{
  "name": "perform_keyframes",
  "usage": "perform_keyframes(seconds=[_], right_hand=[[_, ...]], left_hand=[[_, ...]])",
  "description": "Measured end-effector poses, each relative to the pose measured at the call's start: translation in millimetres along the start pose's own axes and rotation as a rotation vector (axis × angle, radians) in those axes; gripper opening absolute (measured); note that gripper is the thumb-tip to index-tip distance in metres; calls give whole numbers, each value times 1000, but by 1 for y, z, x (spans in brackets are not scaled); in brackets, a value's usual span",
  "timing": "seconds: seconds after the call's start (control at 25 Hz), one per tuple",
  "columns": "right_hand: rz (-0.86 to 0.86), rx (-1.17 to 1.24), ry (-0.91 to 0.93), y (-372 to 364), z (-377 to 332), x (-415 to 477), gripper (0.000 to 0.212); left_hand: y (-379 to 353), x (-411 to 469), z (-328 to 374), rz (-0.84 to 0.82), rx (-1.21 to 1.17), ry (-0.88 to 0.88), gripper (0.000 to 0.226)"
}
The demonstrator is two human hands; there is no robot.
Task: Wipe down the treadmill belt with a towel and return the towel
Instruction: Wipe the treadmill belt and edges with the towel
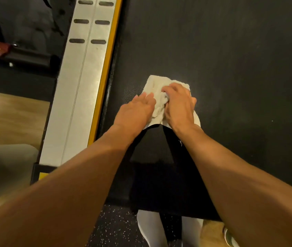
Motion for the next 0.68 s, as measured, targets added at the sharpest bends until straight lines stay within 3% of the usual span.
perform_keyframes(seconds=[0.16, 0.28, 0.44, 0.56, 0.68], right_hand=[[-118, -280, 274, -9, 15, -20, 42], [-152, -469, 336, -16, 18, -22, 43], [-272, -352, 241, -31, -10, -13, 44], [-323, -382, 343, -45, -26, -30, 48], [-370, -271, 396, -23, -16, -41, 38]], left_hand=[[-6, -19, 15, 9, -10, 136, 41], [-9, -31, 8, -18, -18, 142, 41], [4, -21, -31, -19, 65, 233, 47], [-1, -31, -32, 2, 71, 247, 32], [0, -50, -17, 37, 235, 194, 23]])
Point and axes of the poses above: each hand's wrist, its own x-axis towards the middle knuckle, its own y-axis out of the back of the hand, z = x × y, the point moved 2 cm from there along x, towards the middle knuckle, and after that the axes turned 2 degrees about y, right-handed, at the moved point
